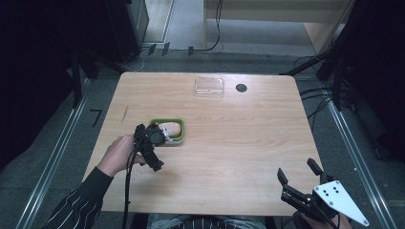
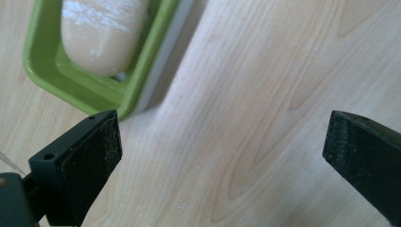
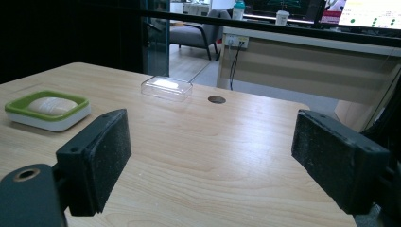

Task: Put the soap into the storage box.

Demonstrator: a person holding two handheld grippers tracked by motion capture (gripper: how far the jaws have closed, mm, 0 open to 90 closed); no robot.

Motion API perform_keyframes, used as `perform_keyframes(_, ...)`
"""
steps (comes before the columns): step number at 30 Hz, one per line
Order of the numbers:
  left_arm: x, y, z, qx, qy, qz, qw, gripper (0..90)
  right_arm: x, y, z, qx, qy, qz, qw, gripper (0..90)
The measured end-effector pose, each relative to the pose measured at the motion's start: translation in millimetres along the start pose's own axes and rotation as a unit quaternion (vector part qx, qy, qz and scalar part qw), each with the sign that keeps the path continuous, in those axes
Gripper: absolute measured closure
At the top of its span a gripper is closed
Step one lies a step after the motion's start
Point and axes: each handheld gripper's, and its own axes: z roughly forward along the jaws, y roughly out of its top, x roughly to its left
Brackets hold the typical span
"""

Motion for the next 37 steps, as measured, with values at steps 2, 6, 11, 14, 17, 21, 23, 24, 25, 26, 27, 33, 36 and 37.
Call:
perform_keyframes(2,-4.7,-3.2,1.0,0.001,0.0,0.0,1.0,0.0,-0.1,0.0,-0.1,0.0,0.0,0.0,1.0,13.2)
perform_keyframes(6,-14.1,-8.9,3.4,0.002,-0.001,-0.006,1.0,0.0,0.1,0.0,0.0,0.0,0.0,0.0,1.0,13.2)
perform_keyframes(11,-22.0,-15.0,6.2,0.007,-0.005,-0.007,0.9999,0.0,0.1,0.0,0.0,0.0,0.0,0.0,1.0,13.2)
perform_keyframes(14,-26.8,-18.8,8.4,0.008,-0.008,-0.009,0.9999,0.0,0.0,0.0,-0.1,0.0,0.0,0.0,1.0,13.2)
perform_keyframes(17,-34.7,-23.1,13.6,0.008,-0.017,-0.007,0.9998,0.0,0.1,0.0,-0.2,0.0,0.0,-0.001,1.0,13.2)
perform_keyframes(21,-42.6,-25.1,19.3,0.01,-0.025,-0.004,0.9996,0.0,0.1,0.1,-0.4,0.0,0.0,-0.001,1.0,13.2)
perform_keyframes(23,-45.4,-25.7,20.8,0.002,-0.028,-0.007,0.9996,0.0,0.2,0.1,-0.5,-0.001,0.0,-0.001,1.0,13.2)
perform_keyframes(24,-47.4,-26.3,21.9,-0.001,-0.029,-0.003,0.9996,0.0,0.2,0.1,-0.5,-0.001,0.0,0.0,1.0,13.2)
perform_keyframes(25,-48.9,-26.5,22.3,-0.003,-0.033,-0.004,0.9995,0.0,0.1,0.1,-0.6,-0.002,0.0,-0.001,1.0,13.2)
perform_keyframes(26,-49.9,-27.1,23.1,-0.009,-0.035,-0.005,0.9993,0.0,0.3,0.1,-0.7,-0.002,0.001,-0.001,1.0,13.2)
perform_keyframes(27,-49.9,-27.1,23.1,-0.009,-0.035,-0.005,0.9993,0.0,0.2,0.1,-0.7,-0.002,0.001,-0.002,1.0,13.2)
perform_keyframes(33,-52.5,-29.5,32.0,-0.003,-0.038,-0.007,0.9993,0.0,0.0,0.1,-0.6,-0.003,0.001,-0.002,1.0,13.2)
perform_keyframes(36,-50.3,-30.0,34.6,-0.003,-0.037,-0.005,0.9993,0.0,-0.4,-0.2,-0.2,-0.002,0.001,-0.001,1.0,13.2)
perform_keyframes(37,-49.0,-30.7,35.9,-0.005,-0.036,-0.009,0.9993,0.0,-0.8,-0.3,-0.2,-0.002,0.0,0.001,1.0,13.2)
